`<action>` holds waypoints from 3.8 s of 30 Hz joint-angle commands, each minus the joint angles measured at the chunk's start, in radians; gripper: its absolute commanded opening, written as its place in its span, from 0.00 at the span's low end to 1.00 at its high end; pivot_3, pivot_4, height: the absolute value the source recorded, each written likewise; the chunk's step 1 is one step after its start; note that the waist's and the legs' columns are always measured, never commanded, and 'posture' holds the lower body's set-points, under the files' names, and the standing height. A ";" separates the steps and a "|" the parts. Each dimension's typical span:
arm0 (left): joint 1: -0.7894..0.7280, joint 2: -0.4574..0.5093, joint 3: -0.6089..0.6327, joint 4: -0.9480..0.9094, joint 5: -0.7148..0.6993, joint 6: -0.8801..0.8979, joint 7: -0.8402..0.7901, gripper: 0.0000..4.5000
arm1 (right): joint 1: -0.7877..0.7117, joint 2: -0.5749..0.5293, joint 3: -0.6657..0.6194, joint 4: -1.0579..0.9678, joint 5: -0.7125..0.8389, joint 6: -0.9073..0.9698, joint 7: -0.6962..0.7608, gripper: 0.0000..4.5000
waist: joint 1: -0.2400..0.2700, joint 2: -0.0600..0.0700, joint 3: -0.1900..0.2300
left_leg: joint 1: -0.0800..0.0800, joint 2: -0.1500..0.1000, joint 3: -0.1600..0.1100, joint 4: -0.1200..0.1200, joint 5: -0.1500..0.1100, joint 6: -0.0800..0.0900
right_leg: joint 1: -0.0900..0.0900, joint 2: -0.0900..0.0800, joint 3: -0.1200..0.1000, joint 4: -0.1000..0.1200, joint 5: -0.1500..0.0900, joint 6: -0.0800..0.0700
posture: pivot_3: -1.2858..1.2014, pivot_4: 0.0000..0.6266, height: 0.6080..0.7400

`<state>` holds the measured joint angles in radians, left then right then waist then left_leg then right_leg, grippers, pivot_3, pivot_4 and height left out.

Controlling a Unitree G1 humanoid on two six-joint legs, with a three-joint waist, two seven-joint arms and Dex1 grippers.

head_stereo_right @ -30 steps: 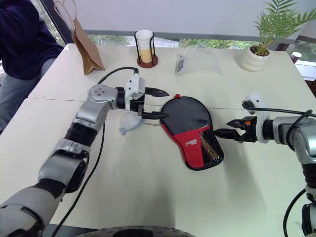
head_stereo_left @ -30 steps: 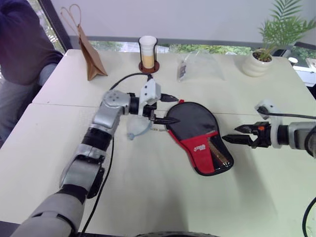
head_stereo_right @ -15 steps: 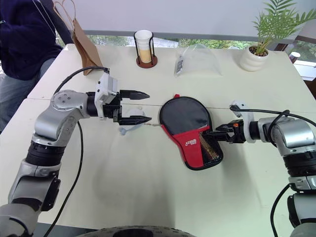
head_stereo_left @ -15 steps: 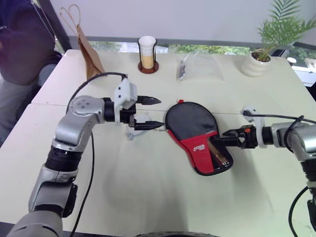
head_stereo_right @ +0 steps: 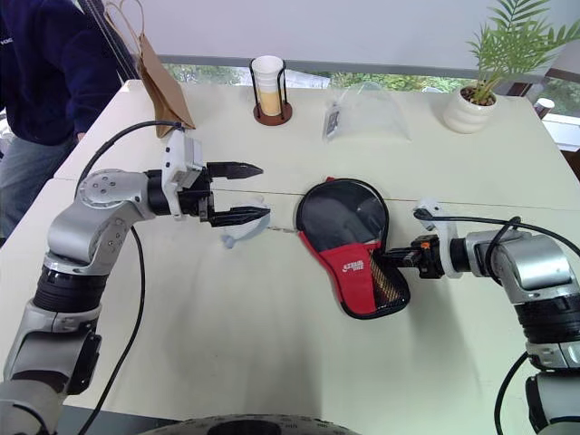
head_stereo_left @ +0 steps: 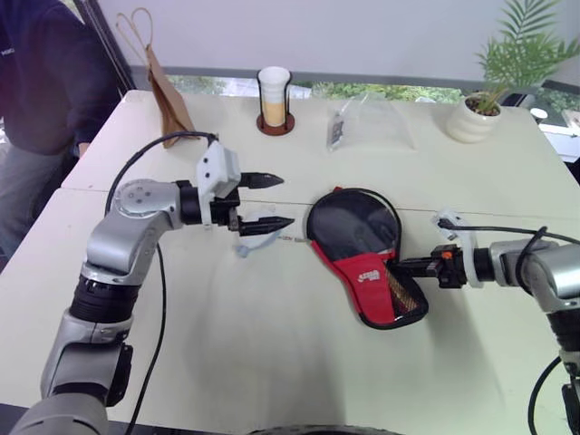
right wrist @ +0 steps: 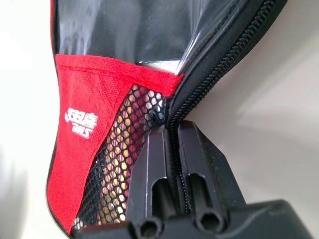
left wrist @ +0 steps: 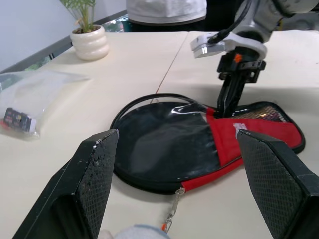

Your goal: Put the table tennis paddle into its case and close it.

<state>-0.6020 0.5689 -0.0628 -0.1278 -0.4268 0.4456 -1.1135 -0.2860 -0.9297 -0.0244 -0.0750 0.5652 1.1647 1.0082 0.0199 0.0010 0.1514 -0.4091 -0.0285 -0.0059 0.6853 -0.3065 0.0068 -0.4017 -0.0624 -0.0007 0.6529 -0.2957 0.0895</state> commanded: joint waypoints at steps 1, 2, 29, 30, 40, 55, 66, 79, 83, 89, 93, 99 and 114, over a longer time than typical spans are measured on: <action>-0.002 0.000 0.014 -0.029 -0.012 -0.028 0.007 0.87 | 0.183 0.024 -0.089 -0.180 0.098 0.182 -0.066 0.01 | 0.009 0.000 0.000 | 0.000 0.000 0.000 0.000 0.000 0.000 | 0.000 0.000 0.000 0.000 0.000 0.000 | 0.52 0.24 1.00; 0.000 -0.002 0.013 -0.029 -0.012 -0.029 0.009 0.87 | 0.216 0.040 -0.125 -0.219 0.119 0.219 -0.091 0.01 | 0.012 -0.001 0.000 | 0.000 0.000 0.000 0.000 0.000 0.000 | 0.000 0.000 0.000 0.000 0.000 0.000 | 0.52 0.24 1.00; 0.008 0.044 -0.092 0.070 0.082 -0.168 -0.128 0.87 | 0.482 0.023 -0.471 -0.412 0.171 0.178 -0.262 0.95 | 0.017 -0.007 -0.004 | 0.010 -0.001 -0.001 -0.001 -0.005 0.008 | 0.014 0.000 -0.001 -0.005 0.000 0.000 | 0.52 0.24 1.00; 0.005 0.050 -0.094 0.074 0.089 -0.175 -0.134 0.87 | 0.462 -0.020 -0.465 -0.383 0.161 0.138 -0.244 0.99 | 0.018 -0.007 -0.004 | 0.011 -0.001 -0.001 -0.001 -0.005 0.009 | 0.014 -0.001 -0.001 -0.005 0.000 0.000 | 0.52 0.24 1.00; -0.014 0.126 -0.074 0.131 0.155 -0.277 -0.169 0.87 | -0.029 -0.026 -0.167 -0.480 0.205 -0.028 -0.211 0.99 | -0.012 -0.005 -0.003 | 0.005 0.002 -0.001 -0.003 -0.004 0.007 | 0.006 0.002 -0.001 -0.004 0.000 -0.001 | 0.52 0.24 1.00; 0.000 0.046 -0.189 0.265 0.330 -0.451 -0.119 0.87 | 0.109 0.112 0.253 -0.223 -0.277 -0.593 -0.210 0.99 | -0.008 -0.006 -0.003 | 0.002 -0.001 -0.001 0.000 -0.001 0.003 | 0.004 0.000 -0.002 -0.003 0.000 0.000 | 0.52 0.24 1.00; -0.070 -0.060 -0.263 0.546 0.458 -0.594 -0.054 0.87 | 0.157 0.117 0.265 -0.160 -0.363 -0.653 -0.229 0.99 | -0.006 -0.014 -0.008 | 0.017 -0.001 -0.001 -0.002 -0.005 0.009 | 0.019 0.000 -0.002 -0.005 0.000 0.000 | 0.52 0.24 1.00; -0.296 -0.167 -0.260 0.947 0.527 -0.783 -0.018 0.01 | 0.161 0.135 0.275 -0.189 -0.369 -0.611 -0.245 1.00 | -0.005 -0.021 -0.013 | 0.018 -0.001 -0.002 -0.002 -0.006 0.009 | 0.020 -0.001 -0.002 -0.005 0.000 0.000 | 0.52 0.24 1.00; -0.476 -0.284 -0.286 1.215 0.609 -0.877 0.111 0.00 | 0.159 0.143 0.296 -0.203 -0.366 -0.552 -0.245 1.00 | -0.001 -0.023 -0.014 | 0.018 -0.001 -0.002 -0.002 -0.006 0.010 | 0.020 0.000 -0.003 -0.006 0.000 0.000 | 0.52 0.24 1.00; -0.650 -0.463 -0.296 1.416 0.703 -0.910 0.328 0.00 | 0.173 0.159 0.336 -0.246 -0.374 -0.464 -0.263 1.00 | -0.009 -0.025 -0.015 | 0.017 -0.001 -0.002 -0.002 -0.006 0.011 | 0.019 0.000 -0.003 -0.005 0.000 0.000 | 0.52 0.24 1.00; -0.722 -0.566 -0.275 1.462 0.723 -0.895 0.441 0.00 | 0.197 0.172 0.356 -0.289 -0.378 -0.431 -0.289 1.00 | -0.010 -0.025 -0.015 | 0.017 -0.001 -0.001 -0.003 -0.006 0.011 | 0.018 0.001 -0.002 -0.005 0.000 0.000 | 0.52 0.24 1.00; -0.768 -0.708 -0.198 1.482 0.677 -0.858 0.468 0.00 | 0.223 0.197 0.365 -0.330 -0.374 -0.387 -0.320 1.00 | -0.010 -0.025 -0.015 | 0.017 -0.001 -0.001 -0.003 -0.006 0.011 | 0.018 0.001 -0.002 -0.005 0.000 0.000 | 0.52 0.24 1.00; -0.683 -0.808 -0.116 1.487 0.675 -0.775 0.286 0.23 | 0.200 0.222 0.360 -0.316 -0.385 -0.382 -0.312 1.00 | -0.024 -0.024 -0.015 | 0.017 0.000 -0.001 -0.005 -0.006 0.010 | 0.017 0.001 -0.002 -0.006 0.000 0.000 | 0.52 0.24 1.00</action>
<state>-1.2837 -0.2308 -0.1941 1.3916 0.2708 -0.3381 -0.8013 -0.1285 -0.7129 0.2282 -0.4768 0.2103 0.7236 0.6841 -0.0044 -0.0234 0.1363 -0.3917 -0.0285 -0.0068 0.6804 -0.3127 0.0172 -0.3851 -0.0610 -0.0023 0.6472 -0.2962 0.0897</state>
